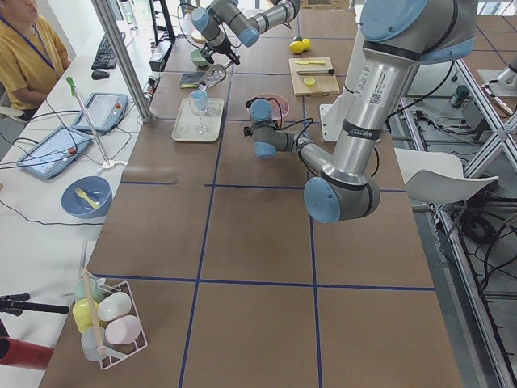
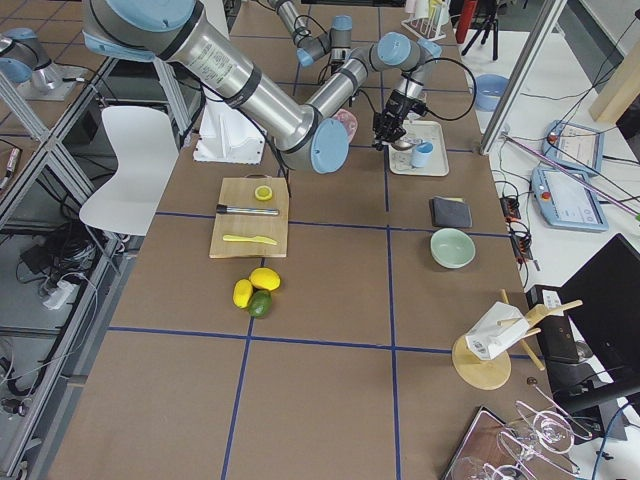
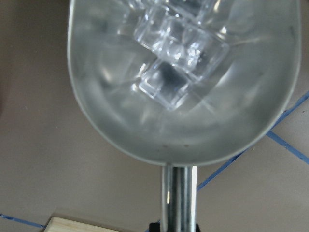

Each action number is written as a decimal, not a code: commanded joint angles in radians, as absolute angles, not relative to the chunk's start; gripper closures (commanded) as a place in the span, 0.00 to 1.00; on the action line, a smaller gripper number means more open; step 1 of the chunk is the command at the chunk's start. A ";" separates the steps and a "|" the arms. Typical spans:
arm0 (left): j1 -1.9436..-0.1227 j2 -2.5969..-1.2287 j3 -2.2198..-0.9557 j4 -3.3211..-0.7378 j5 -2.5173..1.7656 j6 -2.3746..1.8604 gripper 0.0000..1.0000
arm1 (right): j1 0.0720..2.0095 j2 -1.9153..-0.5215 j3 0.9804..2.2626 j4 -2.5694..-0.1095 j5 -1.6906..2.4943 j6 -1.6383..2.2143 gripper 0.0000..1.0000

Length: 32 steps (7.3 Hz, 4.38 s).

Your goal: Put ice in cup with scoop

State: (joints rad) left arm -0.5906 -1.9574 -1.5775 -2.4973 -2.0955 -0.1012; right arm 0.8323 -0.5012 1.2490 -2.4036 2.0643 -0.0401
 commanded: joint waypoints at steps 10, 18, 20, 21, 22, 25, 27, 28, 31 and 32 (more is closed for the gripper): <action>-0.594 -1.956 -1.578 -2.497 -2.089 -0.097 0.00 | 0.833 -0.403 1.161 -2.513 1.974 -0.123 1.00; -0.676 -1.930 -1.578 -2.493 -2.261 -0.098 0.00 | 0.868 -1.076 1.906 -2.206 2.143 0.308 1.00; -0.719 -1.918 -1.574 -2.465 -2.281 -0.097 0.00 | 0.868 -1.295 2.017 -1.986 2.140 0.497 1.00; -0.745 -1.902 -1.580 -2.395 -2.284 -0.095 0.00 | 0.867 -1.413 2.014 -1.786 2.135 0.619 1.00; -0.799 -1.866 -1.589 -2.338 -2.330 -0.095 0.00 | 0.867 -1.527 1.981 -1.568 2.147 0.665 1.00; -0.977 -1.752 -1.611 -2.290 -2.398 -0.095 0.00 | 0.838 -1.658 1.921 -1.317 2.155 0.897 1.00; -1.024 -1.654 -1.652 -2.290 -2.398 -0.095 0.00 | 0.808 -1.664 1.901 -1.313 2.231 0.913 1.00; -1.061 -1.546 -1.711 -2.293 -2.395 -0.095 0.00 | 0.781 -1.664 1.901 -1.315 2.243 0.911 1.00; -1.071 -1.523 -1.717 -2.292 -2.399 -0.095 0.00 | 0.730 -1.658 1.884 -1.316 2.263 0.910 1.00; -1.069 -1.523 -1.712 -2.292 -2.399 -0.095 0.00 | 0.720 -1.646 1.855 -1.312 2.263 0.904 1.00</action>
